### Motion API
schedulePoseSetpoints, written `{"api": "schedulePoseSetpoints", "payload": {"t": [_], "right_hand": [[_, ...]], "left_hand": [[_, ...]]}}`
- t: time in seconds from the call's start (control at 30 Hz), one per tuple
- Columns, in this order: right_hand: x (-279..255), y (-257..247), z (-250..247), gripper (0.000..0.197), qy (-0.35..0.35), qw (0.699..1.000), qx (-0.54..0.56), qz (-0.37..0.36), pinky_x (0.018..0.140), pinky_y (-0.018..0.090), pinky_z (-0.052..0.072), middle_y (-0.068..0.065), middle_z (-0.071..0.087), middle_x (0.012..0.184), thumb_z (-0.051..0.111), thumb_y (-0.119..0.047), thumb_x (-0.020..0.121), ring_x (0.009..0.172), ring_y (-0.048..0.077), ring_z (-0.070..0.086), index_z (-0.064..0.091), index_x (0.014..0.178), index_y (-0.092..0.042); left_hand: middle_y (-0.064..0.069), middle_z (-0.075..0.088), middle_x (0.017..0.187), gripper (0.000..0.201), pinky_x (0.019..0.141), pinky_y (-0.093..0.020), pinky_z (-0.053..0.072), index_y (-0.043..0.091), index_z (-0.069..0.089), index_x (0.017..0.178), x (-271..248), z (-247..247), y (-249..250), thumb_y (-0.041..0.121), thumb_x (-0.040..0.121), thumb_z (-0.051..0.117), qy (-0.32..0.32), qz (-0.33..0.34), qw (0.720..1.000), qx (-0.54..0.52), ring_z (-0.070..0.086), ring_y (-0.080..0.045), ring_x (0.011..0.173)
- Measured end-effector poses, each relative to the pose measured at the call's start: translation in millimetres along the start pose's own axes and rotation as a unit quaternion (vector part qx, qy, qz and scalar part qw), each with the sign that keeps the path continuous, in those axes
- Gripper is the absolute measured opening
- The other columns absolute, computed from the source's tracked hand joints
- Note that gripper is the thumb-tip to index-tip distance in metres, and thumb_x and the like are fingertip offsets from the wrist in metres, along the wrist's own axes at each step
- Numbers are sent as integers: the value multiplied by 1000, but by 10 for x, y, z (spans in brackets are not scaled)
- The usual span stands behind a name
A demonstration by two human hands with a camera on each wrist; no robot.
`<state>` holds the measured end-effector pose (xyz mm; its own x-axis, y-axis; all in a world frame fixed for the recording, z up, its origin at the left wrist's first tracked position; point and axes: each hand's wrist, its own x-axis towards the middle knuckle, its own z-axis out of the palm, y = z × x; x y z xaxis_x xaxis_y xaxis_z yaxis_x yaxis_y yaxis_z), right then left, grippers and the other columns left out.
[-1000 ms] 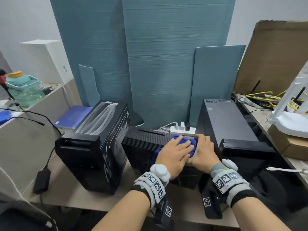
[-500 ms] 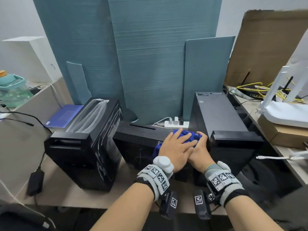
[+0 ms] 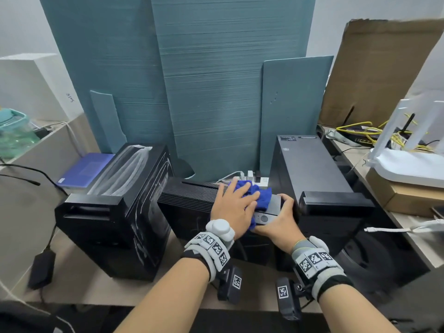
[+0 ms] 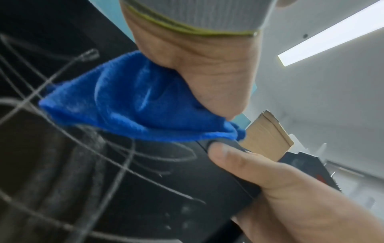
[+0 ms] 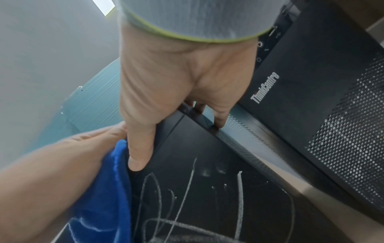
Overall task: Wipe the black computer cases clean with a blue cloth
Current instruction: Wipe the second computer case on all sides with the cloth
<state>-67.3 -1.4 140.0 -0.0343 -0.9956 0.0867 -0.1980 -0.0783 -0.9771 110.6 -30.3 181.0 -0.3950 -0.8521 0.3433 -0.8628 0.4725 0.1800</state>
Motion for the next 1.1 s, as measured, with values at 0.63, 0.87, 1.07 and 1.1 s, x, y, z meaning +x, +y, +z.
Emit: {"api": "schedulePoseSetpoints", "payload": {"t": [0.63, 0.87, 1.07, 1.1], "right_hand": [[49, 93, -33, 127, -26, 999, 11, -15, 89, 21, 54, 3, 57, 131, 100, -6, 56, 107, 6, 69, 17, 149, -33], [94, 108, -47, 126, -17, 998, -54, -27, 103, 29, 50, 0, 33, 149, 101, -30, 46, 124, 7, 56, 21, 143, -45], [81, 87, -65, 110, -12, 998, -58, -31, 81, 8, 49, -1, 34, 141, 98, -9, 59, 108, -2, 59, 27, 139, -33], [84, 80, -69, 109, -9, 997, -65, -34, 81, 9, 50, -2, 33, 141, 98, -12, 59, 110, 1, 59, 27, 139, -34]], "left_hand": [[14, 42, 156, 24, 124, -39, -1, 36, 75, 111, -170, -80, -162, 40, 101, 54, -42, 119, 979, -158, 12, -17, 155], [13, 43, 155, 25, 124, -38, 3, 35, 75, 115, -222, -29, 23, 36, 102, 53, -34, 124, 981, -147, 13, -20, 154], [10, 45, 155, 26, 125, -43, 6, 32, 74, 115, -257, 11, -42, 37, 103, 51, -29, 133, 978, -157, 14, -24, 155], [8, 44, 155, 27, 125, -44, 6, 31, 73, 118, -265, 28, -57, 36, 103, 51, -29, 147, 976, -156, 14, -26, 155]]}}
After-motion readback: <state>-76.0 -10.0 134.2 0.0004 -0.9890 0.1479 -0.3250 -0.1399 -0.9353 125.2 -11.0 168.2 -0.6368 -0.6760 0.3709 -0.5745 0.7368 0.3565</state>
